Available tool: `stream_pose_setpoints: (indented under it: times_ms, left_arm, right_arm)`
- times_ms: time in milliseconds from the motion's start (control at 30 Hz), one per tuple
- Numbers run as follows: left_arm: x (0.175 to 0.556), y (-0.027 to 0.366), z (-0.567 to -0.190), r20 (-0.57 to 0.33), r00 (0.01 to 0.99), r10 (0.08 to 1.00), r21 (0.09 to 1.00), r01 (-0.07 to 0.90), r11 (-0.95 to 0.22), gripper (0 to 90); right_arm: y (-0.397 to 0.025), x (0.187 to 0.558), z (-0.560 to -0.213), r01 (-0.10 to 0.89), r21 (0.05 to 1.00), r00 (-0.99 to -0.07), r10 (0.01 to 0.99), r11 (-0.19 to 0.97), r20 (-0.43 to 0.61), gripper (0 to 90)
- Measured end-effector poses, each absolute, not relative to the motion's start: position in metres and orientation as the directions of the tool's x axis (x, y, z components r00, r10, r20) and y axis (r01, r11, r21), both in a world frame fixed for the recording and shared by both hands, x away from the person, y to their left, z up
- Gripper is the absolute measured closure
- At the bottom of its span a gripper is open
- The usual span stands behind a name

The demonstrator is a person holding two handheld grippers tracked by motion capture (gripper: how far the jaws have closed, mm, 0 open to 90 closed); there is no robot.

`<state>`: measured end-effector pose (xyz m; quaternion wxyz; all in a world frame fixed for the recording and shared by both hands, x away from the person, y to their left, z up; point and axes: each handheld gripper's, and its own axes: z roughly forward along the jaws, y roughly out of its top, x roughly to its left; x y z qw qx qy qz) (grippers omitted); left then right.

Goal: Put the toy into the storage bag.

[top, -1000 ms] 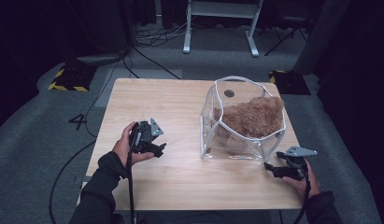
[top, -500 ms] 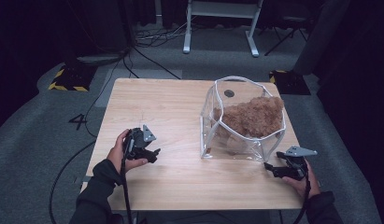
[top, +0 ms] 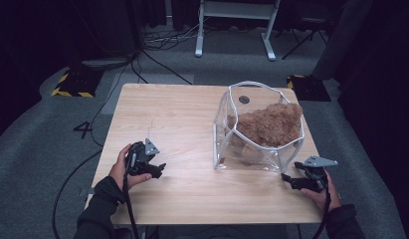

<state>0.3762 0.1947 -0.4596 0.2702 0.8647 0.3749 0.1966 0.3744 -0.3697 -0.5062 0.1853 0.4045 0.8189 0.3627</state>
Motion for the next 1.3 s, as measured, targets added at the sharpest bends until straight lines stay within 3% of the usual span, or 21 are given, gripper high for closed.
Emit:
stream_pose_setpoints:
  times_ms: [767, 967, 1300]
  left_arm:
    - [0.353, 0.213, -0.497, 0.064, 0.597, 0.799, 0.626, 0.6, -0.498, 17.0]
    - [0.346, 0.223, -0.506, -0.021, 0.564, 0.826, 0.683, 0.611, -0.4, 16.5]
    - [0.339, 0.23, -0.507, -0.021, 0.539, 0.842, 0.689, 0.618, -0.378, 16.4]
  right_arm:
    - [-0.37, 0.374, -0.506, 0.527, 0.744, -0.605, 0.796, 0.412, -0.012, 19.8]
    - [-0.37, 0.374, -0.506, 0.526, 0.744, -0.606, 0.796, 0.412, -0.012, 19.8]
    - [-0.37, 0.374, -0.506, 0.524, 0.743, -0.608, 0.794, 0.415, -0.014, 19.8]
